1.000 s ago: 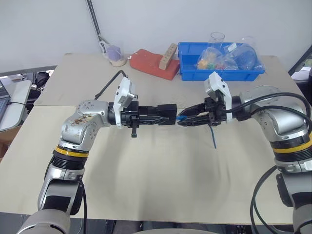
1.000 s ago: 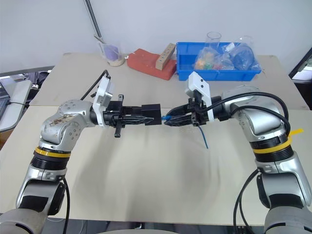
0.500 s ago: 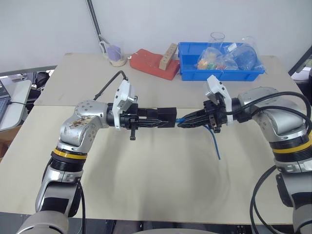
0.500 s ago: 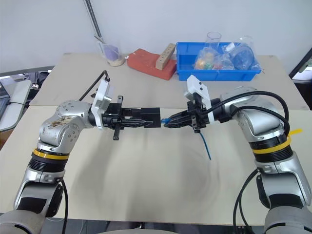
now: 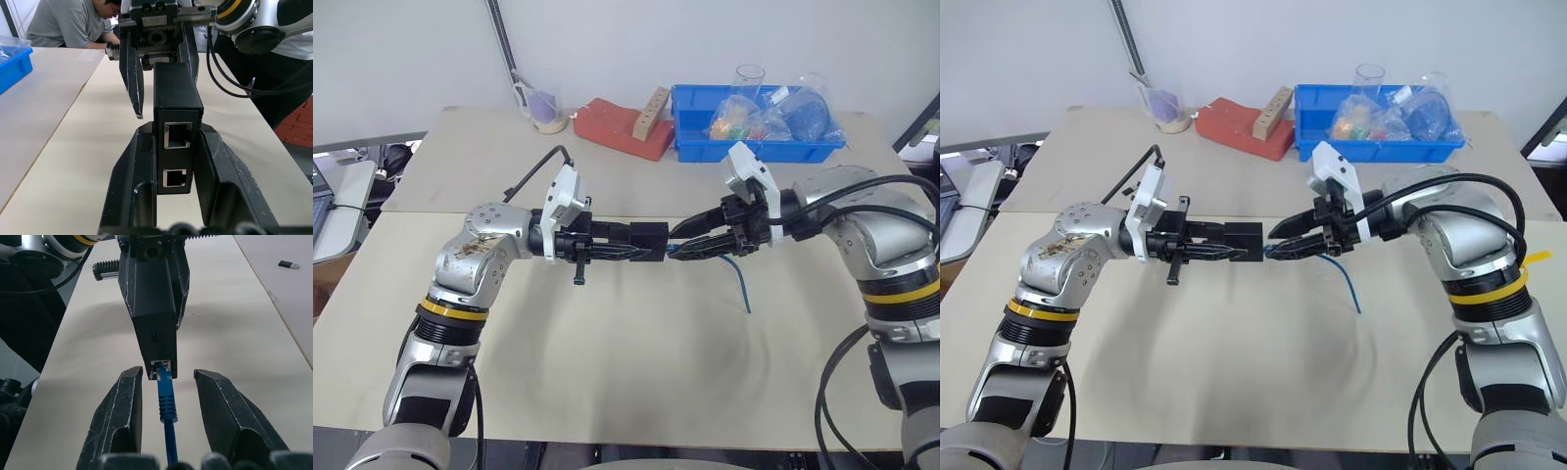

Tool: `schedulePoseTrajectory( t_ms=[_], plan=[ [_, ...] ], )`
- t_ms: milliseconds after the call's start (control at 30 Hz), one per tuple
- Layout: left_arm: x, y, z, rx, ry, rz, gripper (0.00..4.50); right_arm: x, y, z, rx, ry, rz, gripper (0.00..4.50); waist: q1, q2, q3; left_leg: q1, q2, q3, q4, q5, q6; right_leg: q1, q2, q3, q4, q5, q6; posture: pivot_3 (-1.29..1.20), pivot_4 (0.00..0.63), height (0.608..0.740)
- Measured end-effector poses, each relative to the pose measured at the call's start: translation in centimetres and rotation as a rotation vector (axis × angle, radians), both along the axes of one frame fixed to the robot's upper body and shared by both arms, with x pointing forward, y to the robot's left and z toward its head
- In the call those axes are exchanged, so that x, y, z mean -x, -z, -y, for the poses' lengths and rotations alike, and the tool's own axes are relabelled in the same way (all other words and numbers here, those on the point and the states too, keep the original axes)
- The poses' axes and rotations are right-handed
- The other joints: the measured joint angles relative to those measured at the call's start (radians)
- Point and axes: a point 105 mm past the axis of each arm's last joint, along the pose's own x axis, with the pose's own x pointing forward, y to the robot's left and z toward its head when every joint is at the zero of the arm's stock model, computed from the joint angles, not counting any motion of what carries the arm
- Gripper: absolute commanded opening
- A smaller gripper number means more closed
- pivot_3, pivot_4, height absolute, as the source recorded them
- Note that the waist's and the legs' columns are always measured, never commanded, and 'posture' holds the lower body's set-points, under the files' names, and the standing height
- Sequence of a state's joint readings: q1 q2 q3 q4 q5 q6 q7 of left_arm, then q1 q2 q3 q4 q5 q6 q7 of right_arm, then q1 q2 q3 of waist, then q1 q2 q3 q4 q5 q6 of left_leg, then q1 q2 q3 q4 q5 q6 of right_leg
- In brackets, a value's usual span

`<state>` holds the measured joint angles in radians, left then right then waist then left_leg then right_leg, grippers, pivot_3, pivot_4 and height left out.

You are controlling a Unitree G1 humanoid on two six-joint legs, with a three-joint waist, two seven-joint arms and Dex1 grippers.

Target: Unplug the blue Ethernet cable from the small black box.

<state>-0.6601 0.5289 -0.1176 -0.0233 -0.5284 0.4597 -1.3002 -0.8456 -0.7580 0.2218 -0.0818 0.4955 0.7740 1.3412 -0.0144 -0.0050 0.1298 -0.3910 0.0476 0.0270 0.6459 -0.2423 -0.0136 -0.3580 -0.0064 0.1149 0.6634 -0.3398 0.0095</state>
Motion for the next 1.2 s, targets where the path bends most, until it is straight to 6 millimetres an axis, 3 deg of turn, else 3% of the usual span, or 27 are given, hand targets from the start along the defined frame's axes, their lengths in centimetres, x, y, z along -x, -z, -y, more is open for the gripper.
schedulePoseTrajectory(
  t_ms=[733,833,933,1200],
  plan=[
    [0.04,-0.02,0.15,0.007,0.005,-0.002,0.53,-0.26,0.18,0.22,0.020,0.004,0.021,1.91,0.000,0.000,0.000,0.000,0.000,0.000,0.000,0.000,0.000,0.000,0.000,0.000,0.000,0.000,0.000,0.00,0.150,0.740],
    [0.03,-0.02,0.17,0.008,0.004,-0.002,0.53,-0.21,0.26,0.22,0.026,-0.003,0.023,1.17,0.000,0.000,0.000,0.000,0.000,0.000,0.000,0.000,0.000,0.000,0.000,0.000,0.000,0.000,0.000,0.00,0.150,0.740],
    [-0.03,-0.04,0.14,0.009,-0.002,-0.003,0.53,-0.01,0.33,0.16,0.028,-0.023,0.021,0.08,0.000,0.000,0.000,0.000,0.000,0.000,0.000,0.000,0.000,0.000,0.000,0.000,0.000,0.000,0.000,0.00,0.150,0.740],
    [-0.02,-0.04,0.16,0.011,0.000,-0.006,0.53,0.06,0.34,0.21,0.029,-0.035,0.019,0.03,0.000,0.000,0.000,0.000,0.000,0.000,0.000,0.000,0.000,0.000,0.000,0.000,0.000,0.000,0.000,0.00,0.150,0.740]
  ],
)
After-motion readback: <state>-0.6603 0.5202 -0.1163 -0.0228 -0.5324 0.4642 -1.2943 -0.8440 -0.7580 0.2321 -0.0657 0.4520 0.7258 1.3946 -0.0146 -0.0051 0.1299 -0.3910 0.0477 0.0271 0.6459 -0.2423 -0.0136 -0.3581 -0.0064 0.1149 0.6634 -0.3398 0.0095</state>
